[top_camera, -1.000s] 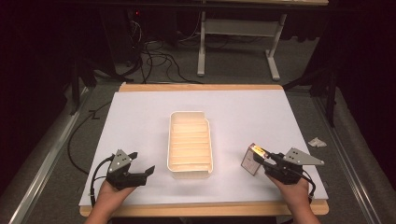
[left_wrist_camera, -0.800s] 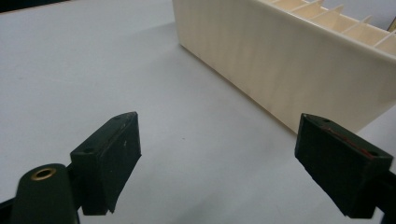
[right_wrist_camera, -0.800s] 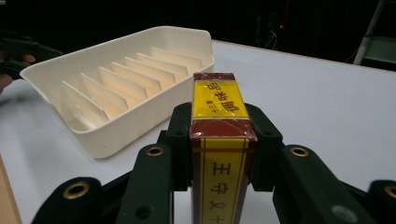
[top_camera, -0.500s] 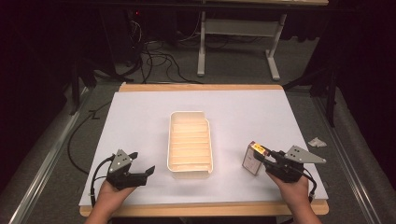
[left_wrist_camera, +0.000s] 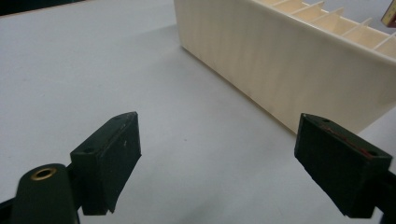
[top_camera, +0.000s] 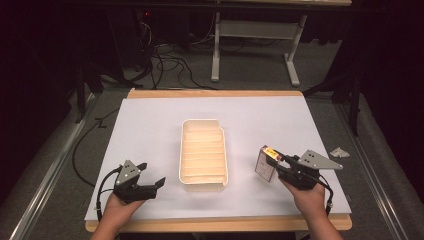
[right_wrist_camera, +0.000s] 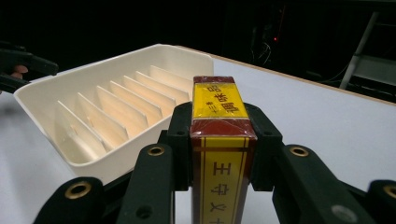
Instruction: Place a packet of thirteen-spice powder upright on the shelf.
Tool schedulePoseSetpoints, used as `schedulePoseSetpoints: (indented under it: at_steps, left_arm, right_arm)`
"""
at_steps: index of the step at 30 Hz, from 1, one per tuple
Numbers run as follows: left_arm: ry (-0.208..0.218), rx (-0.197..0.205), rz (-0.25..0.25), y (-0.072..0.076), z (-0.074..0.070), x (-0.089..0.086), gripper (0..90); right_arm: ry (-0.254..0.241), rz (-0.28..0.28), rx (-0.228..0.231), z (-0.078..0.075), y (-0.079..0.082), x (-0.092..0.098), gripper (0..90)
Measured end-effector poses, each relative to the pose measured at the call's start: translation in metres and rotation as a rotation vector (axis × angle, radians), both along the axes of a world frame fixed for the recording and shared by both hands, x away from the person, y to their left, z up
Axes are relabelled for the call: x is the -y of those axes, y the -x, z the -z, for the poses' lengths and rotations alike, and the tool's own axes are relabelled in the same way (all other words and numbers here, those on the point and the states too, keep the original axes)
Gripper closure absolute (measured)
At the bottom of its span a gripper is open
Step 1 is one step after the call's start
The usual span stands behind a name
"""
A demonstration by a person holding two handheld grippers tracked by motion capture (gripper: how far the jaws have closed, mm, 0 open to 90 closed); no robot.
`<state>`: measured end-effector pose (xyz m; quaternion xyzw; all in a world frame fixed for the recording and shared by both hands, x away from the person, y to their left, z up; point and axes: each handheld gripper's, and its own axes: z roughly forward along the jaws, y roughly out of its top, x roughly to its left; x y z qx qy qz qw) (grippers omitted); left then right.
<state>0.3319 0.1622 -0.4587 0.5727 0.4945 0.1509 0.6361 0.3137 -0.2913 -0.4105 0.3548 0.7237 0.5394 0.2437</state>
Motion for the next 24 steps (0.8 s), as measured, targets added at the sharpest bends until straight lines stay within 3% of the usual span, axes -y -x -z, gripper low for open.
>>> schedulePoseSetpoints:
  at_steps: [11,24]
  left_arm:
    - [0.004,0.005,0.005,0.001,-0.001,0.001,15.2]
    - [0.007,0.004,0.008,0.001,-0.001,0.0,15.2]
  right_arm:
    - [0.005,-0.021,0.002,-0.007,-0.019,-0.018,68.3]
    - [-0.002,-0.07,0.041,-0.017,-0.037,-0.041,68.4]
